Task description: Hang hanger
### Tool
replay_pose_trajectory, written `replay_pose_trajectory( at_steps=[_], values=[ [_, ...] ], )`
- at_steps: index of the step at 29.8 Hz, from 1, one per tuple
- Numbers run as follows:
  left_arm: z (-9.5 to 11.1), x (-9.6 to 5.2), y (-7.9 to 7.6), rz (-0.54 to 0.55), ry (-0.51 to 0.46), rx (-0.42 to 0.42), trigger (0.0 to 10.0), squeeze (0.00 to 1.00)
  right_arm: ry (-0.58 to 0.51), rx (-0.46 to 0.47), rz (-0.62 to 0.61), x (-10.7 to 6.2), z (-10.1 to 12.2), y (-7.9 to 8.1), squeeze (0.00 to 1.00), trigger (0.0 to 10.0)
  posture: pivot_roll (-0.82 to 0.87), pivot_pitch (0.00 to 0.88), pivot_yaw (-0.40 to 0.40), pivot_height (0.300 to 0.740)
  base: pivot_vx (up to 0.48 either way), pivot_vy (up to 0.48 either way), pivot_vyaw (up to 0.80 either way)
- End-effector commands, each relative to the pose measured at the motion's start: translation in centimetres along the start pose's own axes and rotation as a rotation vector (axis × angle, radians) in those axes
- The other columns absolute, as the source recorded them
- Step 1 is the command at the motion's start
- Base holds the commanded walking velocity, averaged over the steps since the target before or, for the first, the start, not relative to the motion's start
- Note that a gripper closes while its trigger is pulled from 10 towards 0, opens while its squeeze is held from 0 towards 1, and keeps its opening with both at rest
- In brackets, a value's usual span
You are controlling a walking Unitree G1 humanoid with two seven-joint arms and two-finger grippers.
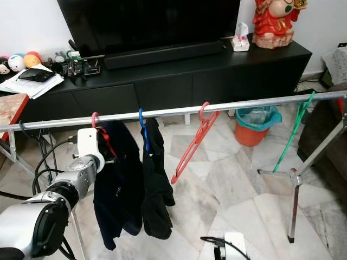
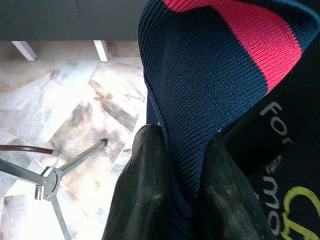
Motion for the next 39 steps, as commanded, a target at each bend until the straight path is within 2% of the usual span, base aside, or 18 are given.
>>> replay_pose_trajectory(
  at_steps=[1,2,3,4,10,14,15,16,18,26,27,28,39],
  values=[
    [1.5,0.1,1.0,0.037,-0.037,-0.009,10.0,0.00,-0.091,-0.009,0.002,0.3,1.9,-0.1,0.00,10.0,-0.11,0.000,0.068,0.740,0.000,0.000,0.00],
    [1.4,0.1,1.1,0.037,-0.033,-0.007,10.0,0.00,-0.174,-0.004,-0.010,0.5,3.8,-0.7,0.00,10.0,-0.11,0.000,0.067,0.740,0.000,0.000,0.00],
    [1.4,0.1,1.1,0.037,-0.033,-0.007,10.0,0.00,-0.174,-0.004,-0.010,0.5,3.8,-0.7,0.00,10.0,-0.11,0.000,0.067,0.740,0.000,0.000,0.00],
    [1.4,0.1,1.1,0.033,-0.027,-0.006,10.0,0.00,-0.221,-0.001,-0.016,0.5,4.9,-0.9,0.00,10.0,-0.10,0.000,0.068,0.740,0.000,0.000,0.00],
    [0.7,0.1,0.4,0.001,0.009,0.029,10.0,0.00,-0.352,-0.002,-0.030,0.0,8.2,-1.4,0.00,10.0,-0.10,0.000,0.075,0.740,0.000,0.000,0.00],
    [1.1,0.1,0.1,-0.001,0.002,0.031,10.0,0.00,-0.417,-0.005,-0.014,-0.8,10.0,-0.9,0.00,10.0,-0.10,0.019,0.073,0.740,0.000,0.000,0.00],
    [1.5,0.2,-0.3,-0.010,-0.005,0.028,10.0,0.00,-0.456,0.000,-0.014,-1.3,11.1,-0.6,0.00,10.0,-0.09,0.040,0.070,0.740,0.000,0.000,0.00],
    [1.5,0.2,-0.3,-0.010,-0.005,0.028,10.0,0.00,-0.456,0.000,-0.014,-1.3,11.1,-0.6,0.00,10.0,-0.09,0.040,0.070,0.740,0.000,0.000,0.00],
    [1.9,0.2,-0.8,-0.021,-0.013,0.027,10.0,0.00,-0.518,0.001,-0.008,-2.1,12.9,-0.3,0.00,10.0,-0.09,0.053,0.068,0.740,0.000,0.000,0.00],
    [1.7,0.1,-1.5,-0.060,-0.037,0.050,10.0,0.00,-0.578,0.015,0.015,-2.7,16.0,0.4,0.00,10.0,-0.08,0.057,0.053,0.740,0.000,0.000,0.00],
    [1.5,0.1,-1.5,-0.064,-0.043,0.060,10.0,0.64,-0.575,0.015,0.016,-2.8,16.4,0.4,0.00,10.0,-0.08,0.056,0.050,0.740,0.000,0.000,0.00],
    [1.4,0.1,-1.5,-0.065,-0.042,0.051,10.0,1.00,-0.574,0.015,0.016,-2.7,16.4,0.4,0.00,10.0,-0.08,0.057,0.048,0.740,0.000,0.000,0.00],
    [1.8,0.0,-1.2,-0.063,-0.072,0.027,10.0,1.00,-0.526,0.024,-0.002,-2.7,16.5,-0.3,0.00,10.0,-0.08,0.039,0.036,0.740,0.000,0.000,0.00]
  ],
)
Point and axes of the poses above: a point about 5 cm out from each wrist's last joint towards the gripper, its own x axis pointing out of the wrist towards the gripper, its own z axis along the axis of the wrist's last joint, y = z × x, the point moved 3 cm from there along x, pointing out of the wrist towards the gripper, and after that the axes turned 2 degrees about x, right-handed, at the moved point
